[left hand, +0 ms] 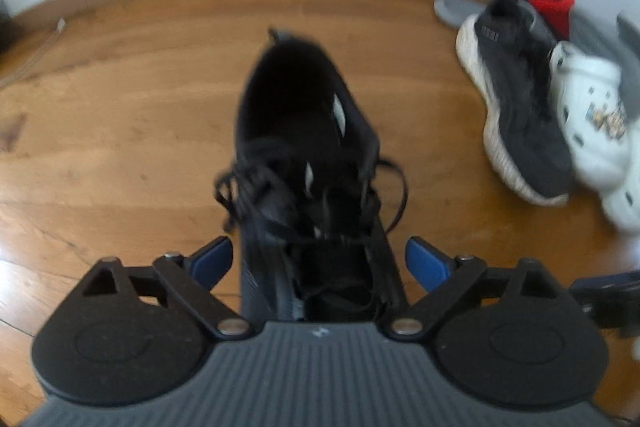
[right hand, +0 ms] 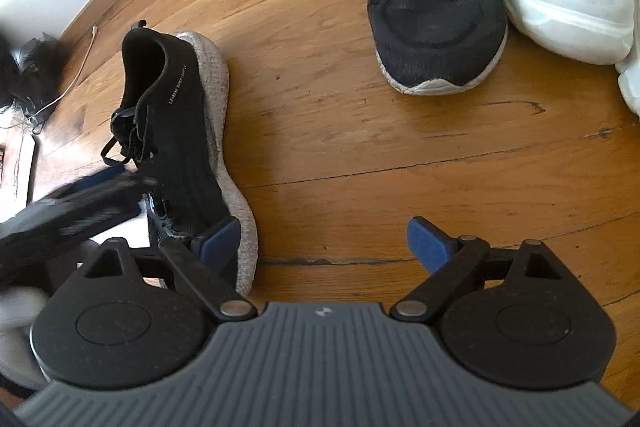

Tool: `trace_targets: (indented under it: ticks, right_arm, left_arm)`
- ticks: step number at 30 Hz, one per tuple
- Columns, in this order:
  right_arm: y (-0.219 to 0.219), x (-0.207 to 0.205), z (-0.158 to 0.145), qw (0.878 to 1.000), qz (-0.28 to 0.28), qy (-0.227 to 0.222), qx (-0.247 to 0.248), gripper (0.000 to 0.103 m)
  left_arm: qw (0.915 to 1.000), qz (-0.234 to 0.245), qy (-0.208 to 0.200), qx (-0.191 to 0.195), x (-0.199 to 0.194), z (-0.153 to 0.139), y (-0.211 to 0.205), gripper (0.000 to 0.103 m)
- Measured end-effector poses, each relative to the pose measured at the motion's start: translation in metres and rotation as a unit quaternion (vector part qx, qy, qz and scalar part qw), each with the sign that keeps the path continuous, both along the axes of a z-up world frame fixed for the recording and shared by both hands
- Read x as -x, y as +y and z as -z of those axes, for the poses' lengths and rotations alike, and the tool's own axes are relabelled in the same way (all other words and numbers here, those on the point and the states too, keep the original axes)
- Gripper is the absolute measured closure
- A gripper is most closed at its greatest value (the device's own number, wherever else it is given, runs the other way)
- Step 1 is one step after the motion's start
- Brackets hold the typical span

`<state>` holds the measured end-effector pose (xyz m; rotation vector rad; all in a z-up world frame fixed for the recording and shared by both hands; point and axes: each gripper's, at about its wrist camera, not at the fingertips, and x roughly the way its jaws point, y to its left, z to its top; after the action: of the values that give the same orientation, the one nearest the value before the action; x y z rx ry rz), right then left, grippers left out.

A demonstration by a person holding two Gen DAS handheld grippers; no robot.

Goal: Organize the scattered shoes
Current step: 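Carry both black sneakers to open floor and lower them side by side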

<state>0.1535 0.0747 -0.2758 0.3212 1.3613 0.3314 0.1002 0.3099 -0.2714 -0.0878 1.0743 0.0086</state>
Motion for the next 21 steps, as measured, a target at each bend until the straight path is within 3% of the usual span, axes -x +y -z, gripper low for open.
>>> trace_targets:
  ticks: [4,8,13,17,21]
  right_arm:
    - [-0.003,0.001,0.001,1.000,0.002,0.006,0.002,0.011]
    - [0.005,-0.003,0.015,1.000,-0.002,0.019,0.010,0.011]
    - [0.014,-0.002,0.018,1.000,-0.002,0.021,-0.001,0.010]
    - [0.019,0.000,0.016,1.000,-0.009,0.022,-0.004,0.009]
    - [0.022,-0.001,0.015,1.000,-0.012,0.021,-0.004,0.008]
  left_arm:
    - [0.9998,0.011,-0.011,0.009,0.011,0.007,0.009,0.029]
    - [0.9991,0.037,-0.021,-0.004,0.018,0.007,0.012,0.033]
    - [0.9991,0.036,-0.022,-0.009,0.017,0.004,0.020,0.033]
    - [0.9992,0.038,-0.010,-0.011,0.015,-0.003,0.024,0.025]
    - [0.9972,0.060,-0.017,-0.042,0.013,-0.009,0.012,0.019]
